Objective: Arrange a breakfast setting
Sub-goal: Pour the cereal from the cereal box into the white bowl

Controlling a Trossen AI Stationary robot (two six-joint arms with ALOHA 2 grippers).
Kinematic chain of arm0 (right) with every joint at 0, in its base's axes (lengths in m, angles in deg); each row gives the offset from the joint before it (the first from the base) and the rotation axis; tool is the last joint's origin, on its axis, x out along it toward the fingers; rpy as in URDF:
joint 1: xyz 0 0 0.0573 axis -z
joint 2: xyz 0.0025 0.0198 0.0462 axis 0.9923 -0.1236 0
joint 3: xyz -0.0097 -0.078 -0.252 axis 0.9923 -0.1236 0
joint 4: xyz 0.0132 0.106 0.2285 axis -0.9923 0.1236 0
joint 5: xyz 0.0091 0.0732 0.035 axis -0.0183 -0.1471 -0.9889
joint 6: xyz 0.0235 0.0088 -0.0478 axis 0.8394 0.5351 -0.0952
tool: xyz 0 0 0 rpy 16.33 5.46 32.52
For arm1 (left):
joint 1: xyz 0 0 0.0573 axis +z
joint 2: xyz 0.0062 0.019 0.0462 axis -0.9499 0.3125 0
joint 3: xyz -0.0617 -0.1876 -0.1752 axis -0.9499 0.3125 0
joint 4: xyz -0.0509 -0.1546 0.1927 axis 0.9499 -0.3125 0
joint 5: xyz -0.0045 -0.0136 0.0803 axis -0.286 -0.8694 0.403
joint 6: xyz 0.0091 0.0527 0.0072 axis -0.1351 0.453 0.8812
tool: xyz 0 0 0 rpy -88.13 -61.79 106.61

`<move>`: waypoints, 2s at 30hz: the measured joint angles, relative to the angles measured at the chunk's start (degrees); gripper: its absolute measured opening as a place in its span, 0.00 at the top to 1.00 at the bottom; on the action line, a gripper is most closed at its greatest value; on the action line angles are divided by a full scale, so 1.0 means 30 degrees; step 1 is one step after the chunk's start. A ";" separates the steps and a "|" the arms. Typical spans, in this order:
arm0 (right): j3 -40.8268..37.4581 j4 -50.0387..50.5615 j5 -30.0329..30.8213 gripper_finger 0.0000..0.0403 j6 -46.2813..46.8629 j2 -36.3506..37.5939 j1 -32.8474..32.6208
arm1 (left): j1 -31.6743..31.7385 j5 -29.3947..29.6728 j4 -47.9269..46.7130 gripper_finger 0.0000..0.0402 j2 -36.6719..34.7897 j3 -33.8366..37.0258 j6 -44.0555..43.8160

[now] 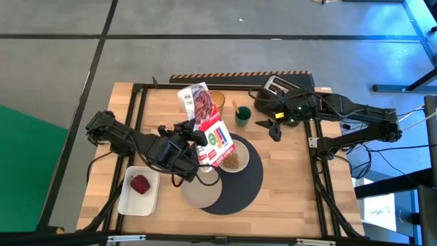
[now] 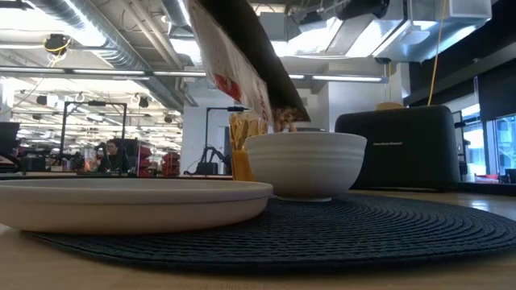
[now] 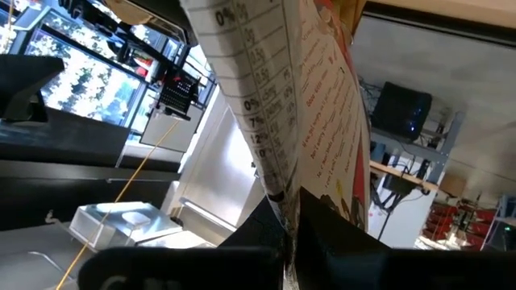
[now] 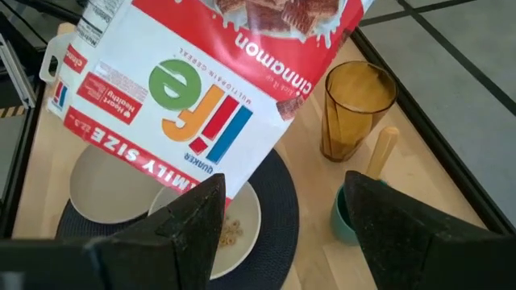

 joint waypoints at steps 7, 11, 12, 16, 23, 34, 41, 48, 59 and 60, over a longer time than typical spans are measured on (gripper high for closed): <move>0.0000 0.0211 0.0000 0.39 -0.0007 0.0007 0.0000 | 0.0046 -0.0046 0.0065 1.00 0.0000 0.0000 -0.0001; 0.0000 0.0203 0.0003 0.39 -0.0015 0.0004 0.0000 | 0.0211 -0.0099 0.0209 1.00 0.0000 0.0000 -0.0001; 0.0000 0.0203 0.0003 0.39 -0.0015 0.0007 0.0000 | 0.0213 -0.0093 0.0211 1.00 0.0000 0.0000 -0.0001; 0.0000 0.0196 0.0006 0.39 -0.0022 0.0007 0.0000 | 0.0213 -0.0099 0.0204 1.00 0.0000 0.0000 -0.0018; 0.0000 0.0189 0.0000 0.39 -0.0022 0.0007 0.0000 | 0.0347 -0.0143 0.0197 1.00 -0.0054 0.0000 -0.0507; 0.0000 0.0160 0.0000 0.39 -0.0022 0.0007 0.0000 | 0.0337 -0.0273 0.0189 1.00 -0.0080 0.0000 -0.1003; 0.0000 0.0152 0.0000 0.39 -0.0022 0.0007 0.0000 | 0.0337 -0.0381 0.0189 1.00 -0.0087 0.0000 -0.1441; 0.0000 0.0067 0.0000 0.39 -0.0022 0.0007 0.0000 | 0.0337 -0.0323 0.0180 1.00 -0.0120 -0.0007 -0.2235; 0.0000 -0.0001 0.0000 0.39 0.0078 0.0007 0.0000 | 0.0512 -0.0380 -0.0124 1.00 -0.1082 -0.0007 -0.3946; 0.0000 -0.0001 0.0008 0.39 0.0105 0.0007 0.0000 | 0.0512 -0.0532 -0.0124 1.00 -0.1086 -0.0007 -0.4053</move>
